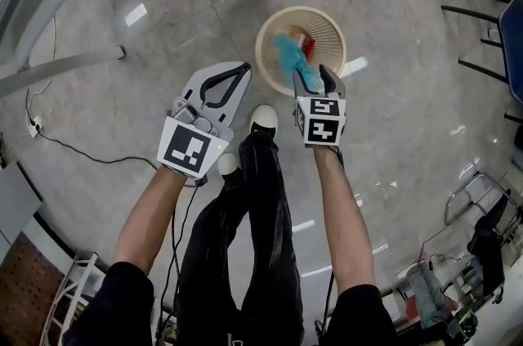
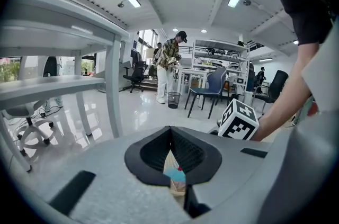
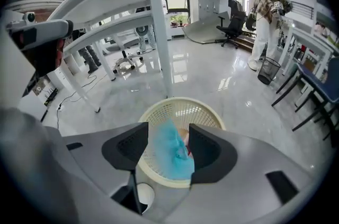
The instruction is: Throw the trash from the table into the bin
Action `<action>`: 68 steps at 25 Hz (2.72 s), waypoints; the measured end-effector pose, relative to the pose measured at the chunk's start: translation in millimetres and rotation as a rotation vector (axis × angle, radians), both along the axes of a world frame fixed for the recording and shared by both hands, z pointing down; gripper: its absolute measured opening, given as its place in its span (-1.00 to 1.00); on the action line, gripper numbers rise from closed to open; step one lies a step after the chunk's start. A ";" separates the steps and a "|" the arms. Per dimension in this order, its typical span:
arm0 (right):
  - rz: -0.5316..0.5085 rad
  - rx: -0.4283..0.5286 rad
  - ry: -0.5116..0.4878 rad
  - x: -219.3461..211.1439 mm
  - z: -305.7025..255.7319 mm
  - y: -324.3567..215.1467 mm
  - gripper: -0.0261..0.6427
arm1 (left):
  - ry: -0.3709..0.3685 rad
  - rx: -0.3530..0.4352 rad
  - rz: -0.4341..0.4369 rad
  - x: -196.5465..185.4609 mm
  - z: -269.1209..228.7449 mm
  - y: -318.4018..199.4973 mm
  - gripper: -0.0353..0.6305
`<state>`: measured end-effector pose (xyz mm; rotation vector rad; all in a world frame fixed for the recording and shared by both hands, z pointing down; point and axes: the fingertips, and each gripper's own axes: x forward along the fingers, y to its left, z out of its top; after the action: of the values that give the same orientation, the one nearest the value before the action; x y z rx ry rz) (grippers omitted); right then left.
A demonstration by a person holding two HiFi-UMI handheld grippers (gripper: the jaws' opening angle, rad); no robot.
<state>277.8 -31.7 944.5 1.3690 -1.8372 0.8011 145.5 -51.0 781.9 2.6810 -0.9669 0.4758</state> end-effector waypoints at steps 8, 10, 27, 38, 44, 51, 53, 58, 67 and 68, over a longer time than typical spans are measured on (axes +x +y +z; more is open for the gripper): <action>-0.028 0.006 -0.127 -28.3 -54.1 1.1 -0.53 | 0.000 0.010 -0.026 -5.4 -27.7 3.0 -0.88; -0.053 0.093 -0.148 -40.0 -90.2 -7.5 -0.77 | 0.002 0.024 -0.039 -8.6 -43.5 2.1 -0.88; -0.164 0.541 -0.239 -137.3 -418.1 -24.0 -0.89 | 0.032 0.181 -0.179 -79.8 -270.9 16.4 -0.88; -0.332 0.680 -0.292 -253.4 -596.4 6.9 -0.89 | 0.065 0.307 -0.371 -191.7 -428.6 49.6 -0.88; -0.452 0.710 -0.306 -316.5 -655.6 57.8 -0.89 | 0.080 0.332 -0.477 -241.5 -488.2 89.8 -0.88; -0.520 0.758 -0.296 -344.4 -711.6 78.6 -0.89 | 0.090 0.355 -0.549 -278.7 -526.9 120.7 -0.88; -0.533 0.763 -0.299 -350.1 -721.2 84.1 -0.89 | 0.090 0.361 -0.565 -285.1 -535.5 127.4 -0.88; -0.557 0.779 -0.311 -361.6 -740.9 99.1 -0.89 | 0.095 0.390 -0.591 -295.4 -556.6 141.7 -0.88; -0.574 0.777 -0.322 -366.1 -749.7 115.7 -0.89 | 0.092 0.410 -0.600 -299.0 -571.4 157.6 -0.88; -0.575 0.775 -0.321 -365.4 -749.3 116.8 -0.89 | 0.093 0.411 -0.601 -298.9 -571.9 158.8 -0.88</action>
<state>-87.6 85.1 195.1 1.0390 -2.7830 -0.0238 -153.4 107.8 210.0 2.5027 -1.9137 0.0227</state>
